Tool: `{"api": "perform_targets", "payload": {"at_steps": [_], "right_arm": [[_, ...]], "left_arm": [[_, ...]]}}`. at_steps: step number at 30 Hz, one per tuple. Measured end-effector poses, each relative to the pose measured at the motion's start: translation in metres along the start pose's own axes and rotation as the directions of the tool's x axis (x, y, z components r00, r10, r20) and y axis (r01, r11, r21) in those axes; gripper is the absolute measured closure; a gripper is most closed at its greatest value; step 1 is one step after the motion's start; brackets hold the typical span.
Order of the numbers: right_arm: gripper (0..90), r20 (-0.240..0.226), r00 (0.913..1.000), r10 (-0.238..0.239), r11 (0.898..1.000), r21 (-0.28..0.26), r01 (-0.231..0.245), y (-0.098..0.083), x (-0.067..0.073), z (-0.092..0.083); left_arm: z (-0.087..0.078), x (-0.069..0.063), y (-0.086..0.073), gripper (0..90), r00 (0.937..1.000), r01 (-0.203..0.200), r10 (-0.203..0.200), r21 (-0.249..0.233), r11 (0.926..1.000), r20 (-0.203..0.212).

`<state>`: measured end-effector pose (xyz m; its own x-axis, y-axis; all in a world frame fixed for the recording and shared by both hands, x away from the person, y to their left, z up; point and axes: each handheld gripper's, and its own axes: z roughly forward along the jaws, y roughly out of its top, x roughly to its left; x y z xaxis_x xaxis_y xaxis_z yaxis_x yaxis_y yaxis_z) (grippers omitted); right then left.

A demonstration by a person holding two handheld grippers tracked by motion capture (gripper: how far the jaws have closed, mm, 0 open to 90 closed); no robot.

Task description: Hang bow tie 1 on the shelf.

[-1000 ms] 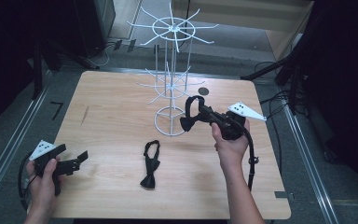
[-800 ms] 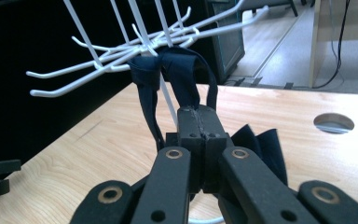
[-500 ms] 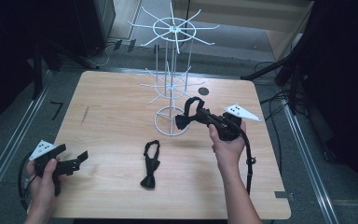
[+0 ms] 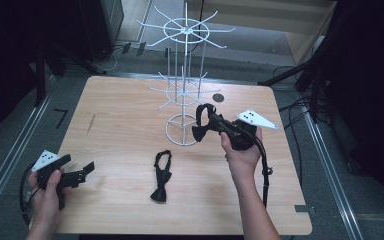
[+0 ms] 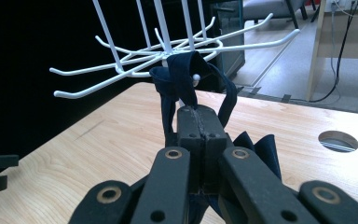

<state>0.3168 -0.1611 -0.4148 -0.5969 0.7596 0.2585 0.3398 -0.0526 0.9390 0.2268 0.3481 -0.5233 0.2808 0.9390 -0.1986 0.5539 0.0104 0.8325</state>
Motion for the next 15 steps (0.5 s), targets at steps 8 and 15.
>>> {"api": "perform_targets", "payload": {"at_steps": [8, 15], "right_arm": [[90.0, 0.001, 1.0, -0.003, 1.0, 0.031, 0.003, -0.001, 0.005, 0.016], [90.0, 0.006, 1.0, 0.002, 0.998, 0.062, -0.003, -0.008, 0.007, 0.033]], "left_arm": [[0.0, 0.0, 0.0, 0.0, 1.0, 0.004, -0.004, -0.001, 1.0, 0.003], [0.0, 0.001, 0.0, 0.0, 1.0, 0.004, -0.004, 0.0, 1.0, 0.004]]}}
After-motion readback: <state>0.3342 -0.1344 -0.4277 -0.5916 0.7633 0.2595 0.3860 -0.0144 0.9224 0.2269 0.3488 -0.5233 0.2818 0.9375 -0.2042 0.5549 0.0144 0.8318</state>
